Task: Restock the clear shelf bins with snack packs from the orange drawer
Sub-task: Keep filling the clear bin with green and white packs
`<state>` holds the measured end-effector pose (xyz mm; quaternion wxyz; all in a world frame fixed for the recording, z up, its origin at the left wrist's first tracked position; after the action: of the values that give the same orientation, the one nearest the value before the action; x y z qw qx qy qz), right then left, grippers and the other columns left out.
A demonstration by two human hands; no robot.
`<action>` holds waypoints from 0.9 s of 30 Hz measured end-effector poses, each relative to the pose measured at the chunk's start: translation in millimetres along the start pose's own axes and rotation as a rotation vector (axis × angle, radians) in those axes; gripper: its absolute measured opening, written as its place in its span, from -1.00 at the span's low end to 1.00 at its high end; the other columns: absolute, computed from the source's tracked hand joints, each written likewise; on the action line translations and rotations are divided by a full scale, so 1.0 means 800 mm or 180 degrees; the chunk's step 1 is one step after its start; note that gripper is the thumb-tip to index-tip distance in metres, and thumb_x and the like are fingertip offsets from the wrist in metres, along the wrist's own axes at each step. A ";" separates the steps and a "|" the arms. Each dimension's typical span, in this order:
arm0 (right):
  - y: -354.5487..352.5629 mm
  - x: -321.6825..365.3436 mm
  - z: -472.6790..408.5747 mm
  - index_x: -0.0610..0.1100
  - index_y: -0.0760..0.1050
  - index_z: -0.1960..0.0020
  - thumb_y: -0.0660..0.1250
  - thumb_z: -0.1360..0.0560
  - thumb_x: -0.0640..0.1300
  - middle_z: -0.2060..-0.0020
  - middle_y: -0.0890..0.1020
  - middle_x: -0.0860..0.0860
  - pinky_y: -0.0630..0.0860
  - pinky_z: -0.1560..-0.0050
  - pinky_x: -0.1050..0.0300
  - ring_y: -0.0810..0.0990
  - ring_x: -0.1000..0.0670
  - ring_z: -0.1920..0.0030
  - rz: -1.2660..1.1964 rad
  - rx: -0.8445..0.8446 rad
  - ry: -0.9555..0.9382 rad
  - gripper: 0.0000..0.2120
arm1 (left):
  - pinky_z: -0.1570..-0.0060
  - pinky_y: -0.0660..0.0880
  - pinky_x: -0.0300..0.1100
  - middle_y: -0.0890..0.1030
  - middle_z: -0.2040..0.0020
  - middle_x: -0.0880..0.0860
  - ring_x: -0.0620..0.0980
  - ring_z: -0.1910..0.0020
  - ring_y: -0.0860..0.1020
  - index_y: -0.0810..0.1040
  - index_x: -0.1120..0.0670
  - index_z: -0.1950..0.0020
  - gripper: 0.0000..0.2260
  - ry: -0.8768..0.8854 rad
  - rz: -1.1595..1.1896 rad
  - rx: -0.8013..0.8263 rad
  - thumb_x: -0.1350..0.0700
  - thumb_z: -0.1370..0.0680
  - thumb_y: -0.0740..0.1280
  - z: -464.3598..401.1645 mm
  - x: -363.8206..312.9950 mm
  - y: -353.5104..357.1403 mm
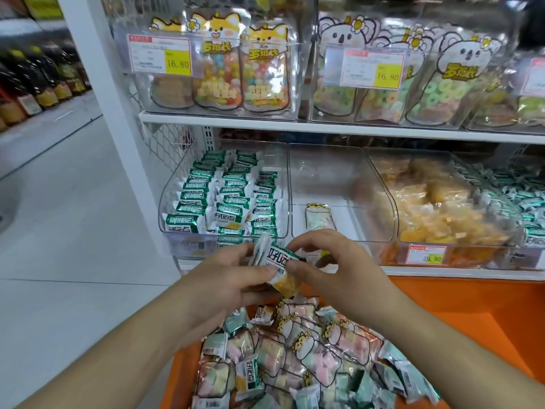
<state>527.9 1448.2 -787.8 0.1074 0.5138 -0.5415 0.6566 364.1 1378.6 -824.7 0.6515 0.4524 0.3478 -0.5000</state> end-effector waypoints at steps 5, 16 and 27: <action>0.016 0.019 -0.021 0.12 0.63 -0.12 0.57 -0.50 -0.01 -0.04 0.68 0.08 0.63 0.02 0.00 0.65 0.07 0.14 -0.0657 0.0283 0.0203 -0.76 | -0.27 0.60 0.12 0.71 -0.18 0.25 0.23 -0.20 0.68 0.58 0.26 -0.33 -0.67 0.0168 0.0178 -0.0106 0.29 -0.56 0.38 0.004 -0.024 -0.021; 0.042 0.050 -0.106 0.18 0.60 -0.24 0.65 -0.39 0.09 -0.17 0.62 0.04 0.51 0.10 0.33 0.60 0.06 -0.10 -0.0049 0.0232 0.0433 -0.54 | -0.32 0.55 0.04 0.66 -0.29 -0.07 -0.02 -0.25 0.65 0.45 -0.03 -0.52 -0.45 0.0571 -0.1055 -0.0837 -0.02 -0.54 0.49 -0.011 -0.061 -0.093; 0.066 0.046 -0.149 0.16 0.50 -0.48 0.55 -0.51 0.11 -0.31 0.57 0.14 0.45 -0.10 0.25 0.54 0.17 -0.12 0.0937 0.0385 0.0054 -0.44 | -0.22 0.39 -0.40 0.47 -0.46 -0.14 -0.17 -0.35 0.46 0.41 -0.14 -0.53 -0.52 0.1095 -0.3184 -0.1513 0.18 -0.64 0.34 -0.004 -0.091 -0.126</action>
<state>408.2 1510.4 -777.0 -0.0166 0.4289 -0.5696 0.7010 247.7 1396.6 -784.3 0.3538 0.1490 0.7229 -0.5744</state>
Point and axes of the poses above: each hand's wrist, its own z-axis away from the middle knuckle, its own y-axis out of the palm, x = y × z, the point moved 8 cm from there along -z, towards the middle knuckle
